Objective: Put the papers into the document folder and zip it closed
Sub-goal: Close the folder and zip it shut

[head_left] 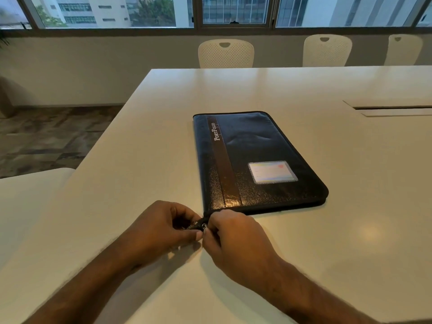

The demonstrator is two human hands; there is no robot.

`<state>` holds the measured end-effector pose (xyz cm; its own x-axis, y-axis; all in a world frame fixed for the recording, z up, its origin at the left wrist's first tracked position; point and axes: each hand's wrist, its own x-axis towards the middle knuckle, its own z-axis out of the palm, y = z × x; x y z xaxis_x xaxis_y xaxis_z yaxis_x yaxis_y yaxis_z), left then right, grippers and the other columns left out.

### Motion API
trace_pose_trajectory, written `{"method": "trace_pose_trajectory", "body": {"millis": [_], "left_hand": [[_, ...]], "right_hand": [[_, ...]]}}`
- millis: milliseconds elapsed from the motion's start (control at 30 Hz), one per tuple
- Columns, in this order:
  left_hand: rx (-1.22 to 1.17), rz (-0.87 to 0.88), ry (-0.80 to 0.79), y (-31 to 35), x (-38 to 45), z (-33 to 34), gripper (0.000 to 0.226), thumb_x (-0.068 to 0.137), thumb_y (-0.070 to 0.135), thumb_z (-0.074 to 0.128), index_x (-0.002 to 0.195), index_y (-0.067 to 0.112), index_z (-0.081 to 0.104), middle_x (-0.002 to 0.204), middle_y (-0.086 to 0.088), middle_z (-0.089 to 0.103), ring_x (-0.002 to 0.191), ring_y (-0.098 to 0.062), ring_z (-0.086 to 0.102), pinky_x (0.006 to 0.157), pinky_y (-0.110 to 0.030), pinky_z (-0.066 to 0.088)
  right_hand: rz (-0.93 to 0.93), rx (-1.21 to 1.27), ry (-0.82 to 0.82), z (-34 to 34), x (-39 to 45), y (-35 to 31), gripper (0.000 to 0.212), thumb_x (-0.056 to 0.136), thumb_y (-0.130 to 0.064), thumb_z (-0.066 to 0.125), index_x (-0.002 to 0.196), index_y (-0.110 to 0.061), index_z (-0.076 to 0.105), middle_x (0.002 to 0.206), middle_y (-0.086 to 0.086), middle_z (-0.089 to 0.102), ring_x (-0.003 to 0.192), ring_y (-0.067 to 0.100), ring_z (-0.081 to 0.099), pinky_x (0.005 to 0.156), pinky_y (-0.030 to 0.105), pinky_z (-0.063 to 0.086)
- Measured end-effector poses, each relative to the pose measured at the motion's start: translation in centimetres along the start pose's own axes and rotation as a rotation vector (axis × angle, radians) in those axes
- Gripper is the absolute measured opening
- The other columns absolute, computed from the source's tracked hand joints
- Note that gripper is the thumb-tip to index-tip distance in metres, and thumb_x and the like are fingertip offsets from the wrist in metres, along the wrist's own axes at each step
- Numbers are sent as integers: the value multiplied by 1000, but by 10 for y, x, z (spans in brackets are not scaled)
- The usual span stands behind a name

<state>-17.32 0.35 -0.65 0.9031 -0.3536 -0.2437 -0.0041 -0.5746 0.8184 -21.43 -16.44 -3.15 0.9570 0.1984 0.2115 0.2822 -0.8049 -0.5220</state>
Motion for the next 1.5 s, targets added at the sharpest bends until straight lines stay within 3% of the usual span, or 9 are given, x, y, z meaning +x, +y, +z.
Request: {"method": "trace_pose_trajectory", "body": {"millis": [133, 267, 467, 700, 867, 967, 1067, 1400, 1500], "left_hand": [[66, 44, 41, -2, -1, 1, 13, 79, 17, 79, 77, 30, 78, 74, 11, 75, 66, -3, 68, 54, -13, 48], [131, 49, 84, -2, -1, 0, 9, 80, 21, 78, 77, 29, 78, 73, 13, 74, 69, -4, 67, 61, -20, 53], [169, 42, 118, -2, 0, 0, 8, 79, 22, 79, 77, 31, 77, 71, 18, 73, 65, 0, 65, 59, -16, 47], [195, 15, 111, 1, 5, -6, 10, 79, 21, 80, 79, 30, 78, 69, 14, 73, 60, 1, 64, 58, -17, 46], [213, 5, 104, 1, 8, -11, 12, 79, 20, 79, 76, 31, 78, 70, 20, 72, 65, 1, 65, 57, -14, 45], [234, 2, 125, -1, 10, -15, 15, 78, 20, 79, 71, 32, 77, 67, 20, 71, 62, 1, 65, 54, -11, 43], [238, -12, 139, -4, 9, -20, 16, 78, 20, 80, 69, 33, 77, 65, 16, 72, 61, -3, 64, 58, -20, 47], [227, -65, 77, -5, 7, -32, 16, 79, 19, 79, 69, 32, 78, 63, 10, 72, 58, -2, 64, 53, -13, 42], [247, -77, 62, -3, 8, -35, 21, 78, 21, 80, 69, 39, 77, 66, 10, 73, 61, -2, 65, 54, -14, 42]], "right_hand": [[39, -28, 26, 1, 0, -2, 23, 92, -40, 46, 75, -25, 50, 66, -10, 46, 58, 9, 48, 50, 18, 37], [125, -74, 60, 2, 3, 0, 20, 93, -38, 45, 79, -26, 51, 63, -11, 40, 53, 6, 41, 48, 15, 28], [203, -119, 67, 0, 6, 5, 22, 91, -37, 47, 73, -26, 45, 58, -12, 36, 50, 6, 38, 46, 17, 21], [271, -164, 56, -8, 6, 20, 21, 92, -34, 46, 78, -21, 55, 61, -10, 40, 58, 9, 47, 46, 17, 25], [303, -171, 62, -14, 4, 30, 21, 93, -34, 47, 85, -21, 61, 69, -8, 51, 64, 11, 55, 58, 22, 44], [339, -169, 70, -19, 3, 37, 21, 93, -36, 49, 86, -21, 61, 70, -8, 53, 64, 10, 55, 61, 22, 46], [366, -190, 95, -24, 3, 46, 20, 93, -37, 49, 83, -22, 59, 69, -8, 53, 64, 10, 55, 63, 24, 50], [360, -250, 193, -37, -9, 70, 22, 90, -37, 52, 71, -27, 51, 60, -13, 45, 53, 8, 49, 49, 20, 39], [364, -250, 194, -43, -15, 78, 22, 91, -37, 52, 71, -26, 54, 63, -12, 49, 57, 11, 52, 52, 27, 47]]}}
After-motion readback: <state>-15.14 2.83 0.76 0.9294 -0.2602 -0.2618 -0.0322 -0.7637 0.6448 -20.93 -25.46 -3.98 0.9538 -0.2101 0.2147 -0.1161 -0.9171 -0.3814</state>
